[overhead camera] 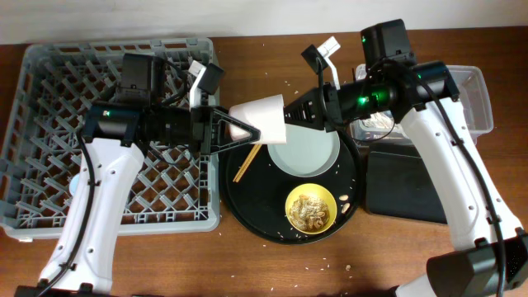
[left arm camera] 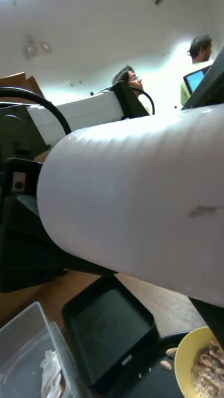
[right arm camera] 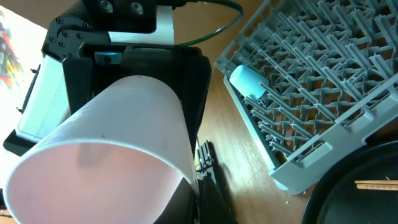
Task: Sort waste into correct bins and load items into the dishwasher rack
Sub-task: 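Grasp the pink cup with the right gripper and hand it to the left gripper, then place the pink cup upside down in the dish rack with the left gripper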
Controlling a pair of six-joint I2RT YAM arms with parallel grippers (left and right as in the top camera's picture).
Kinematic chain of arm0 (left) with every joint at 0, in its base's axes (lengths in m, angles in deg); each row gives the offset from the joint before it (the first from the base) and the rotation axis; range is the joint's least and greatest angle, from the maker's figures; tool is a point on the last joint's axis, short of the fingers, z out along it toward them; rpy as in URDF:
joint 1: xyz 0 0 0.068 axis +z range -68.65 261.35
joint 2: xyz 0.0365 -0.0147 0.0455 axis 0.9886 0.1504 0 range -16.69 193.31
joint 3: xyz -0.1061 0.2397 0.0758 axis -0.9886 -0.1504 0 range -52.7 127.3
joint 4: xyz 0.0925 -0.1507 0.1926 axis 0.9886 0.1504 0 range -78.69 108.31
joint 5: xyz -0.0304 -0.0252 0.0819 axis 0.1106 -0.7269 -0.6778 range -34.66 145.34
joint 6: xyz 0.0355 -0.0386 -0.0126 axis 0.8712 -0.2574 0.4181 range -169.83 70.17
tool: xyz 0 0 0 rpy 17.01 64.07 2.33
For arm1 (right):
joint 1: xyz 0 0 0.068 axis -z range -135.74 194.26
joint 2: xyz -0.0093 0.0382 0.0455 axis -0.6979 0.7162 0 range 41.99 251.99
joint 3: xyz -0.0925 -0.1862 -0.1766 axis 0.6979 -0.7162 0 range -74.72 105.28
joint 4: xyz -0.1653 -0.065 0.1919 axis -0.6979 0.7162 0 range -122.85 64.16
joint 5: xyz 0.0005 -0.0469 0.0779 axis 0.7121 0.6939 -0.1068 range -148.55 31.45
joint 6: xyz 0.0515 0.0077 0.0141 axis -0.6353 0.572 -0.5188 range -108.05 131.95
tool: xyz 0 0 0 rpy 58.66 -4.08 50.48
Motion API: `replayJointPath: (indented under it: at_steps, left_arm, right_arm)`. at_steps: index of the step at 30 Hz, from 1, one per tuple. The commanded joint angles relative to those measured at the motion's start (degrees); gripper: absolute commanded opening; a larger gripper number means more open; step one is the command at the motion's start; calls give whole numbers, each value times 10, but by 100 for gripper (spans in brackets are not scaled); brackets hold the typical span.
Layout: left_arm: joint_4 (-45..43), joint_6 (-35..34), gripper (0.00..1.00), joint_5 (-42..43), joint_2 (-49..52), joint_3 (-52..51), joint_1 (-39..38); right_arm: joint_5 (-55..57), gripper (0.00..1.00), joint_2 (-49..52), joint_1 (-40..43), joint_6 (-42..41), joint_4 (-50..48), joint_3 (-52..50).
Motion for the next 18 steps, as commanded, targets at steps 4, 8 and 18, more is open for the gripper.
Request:
replayJointPath:
  at_steps: [4,8,18]
  left_arm:
    - [-16,7,95,28,-2,3,17]
    - [-15,5,52,12,-2,3,17]
    - [113,-203,49,-761,-22,15,133]
  right_arm:
    - [29,4,-2,0,5,18,7]
    - [29,5,-2,0,4,18,7]
    - [342,72,-39,58,-78,136,42]
